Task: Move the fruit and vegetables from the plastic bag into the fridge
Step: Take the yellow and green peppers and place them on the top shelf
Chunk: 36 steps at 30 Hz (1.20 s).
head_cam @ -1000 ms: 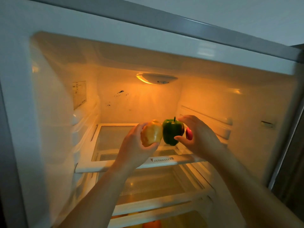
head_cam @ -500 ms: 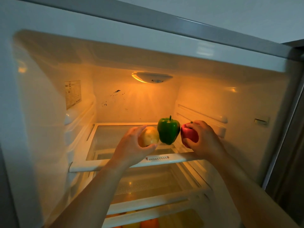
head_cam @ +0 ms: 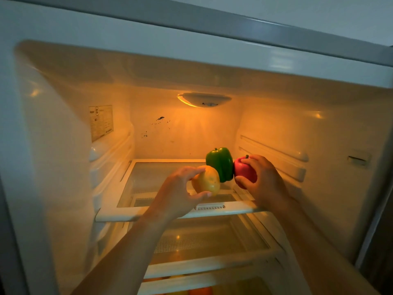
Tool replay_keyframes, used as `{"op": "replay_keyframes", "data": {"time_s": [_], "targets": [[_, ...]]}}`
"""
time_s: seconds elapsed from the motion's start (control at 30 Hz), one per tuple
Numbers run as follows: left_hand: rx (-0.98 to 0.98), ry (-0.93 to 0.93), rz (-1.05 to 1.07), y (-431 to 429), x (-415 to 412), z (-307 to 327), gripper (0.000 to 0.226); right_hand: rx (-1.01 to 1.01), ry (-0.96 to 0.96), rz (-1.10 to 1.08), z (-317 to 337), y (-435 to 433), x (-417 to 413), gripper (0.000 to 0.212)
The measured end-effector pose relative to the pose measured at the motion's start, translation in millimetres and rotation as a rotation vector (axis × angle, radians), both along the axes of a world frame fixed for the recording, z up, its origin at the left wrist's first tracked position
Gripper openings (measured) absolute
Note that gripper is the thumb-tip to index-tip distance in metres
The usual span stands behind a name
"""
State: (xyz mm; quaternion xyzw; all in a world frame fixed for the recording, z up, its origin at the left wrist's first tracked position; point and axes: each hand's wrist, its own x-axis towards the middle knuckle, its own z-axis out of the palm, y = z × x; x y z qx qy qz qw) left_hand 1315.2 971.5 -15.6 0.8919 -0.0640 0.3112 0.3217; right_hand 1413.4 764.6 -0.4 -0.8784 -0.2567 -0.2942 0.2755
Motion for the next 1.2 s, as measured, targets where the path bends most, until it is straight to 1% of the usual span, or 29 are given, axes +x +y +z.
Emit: {"op": "replay_keyframes", "data": {"time_s": [0.27, 0.4, 0.6, 0.67, 0.73, 0.8, 0.93, 1.03, 1.2], "targets": [[0.004, 0.03, -0.027, -2, -1, 1, 0.064, -0.008, -0.021, 0.001, 0, -5, 7, 0.062], [0.01, 0.051, -0.048, -3, 0, 3, 0.061, 0.037, -0.006, 0.008, 3, -12, 5, 0.065], [0.035, 0.088, 0.012, -9, 6, 13, 0.056, 0.051, 0.029, 0.028, 3, -19, 4, 0.061], [0.008, 0.074, 0.037, -17, 13, 16, 0.049, 0.079, 0.01, 0.029, 3, -19, 5, 0.061], [-0.025, 0.021, 0.054, -28, 20, 15, 0.044, 0.092, -0.015, 0.025, 2, -19, 6, 0.061], [-0.02, -0.013, 0.067, -36, 25, 9, 0.047, 0.091, -0.016, 0.02, 0, -20, 8, 0.061], [0.002, 0.019, 0.077, -38, 27, 1, 0.061, 0.131, -0.066, 0.031, -12, -21, 9, 0.059], [0.002, 0.029, 0.116, -38, 28, -2, 0.059, 0.183, -0.12, 0.02, -21, -16, 9, 0.057], [0.03, 0.072, 0.151, -39, 28, 0, 0.057, 0.243, -0.105, 0.034, -25, -17, 12, 0.056]]}}
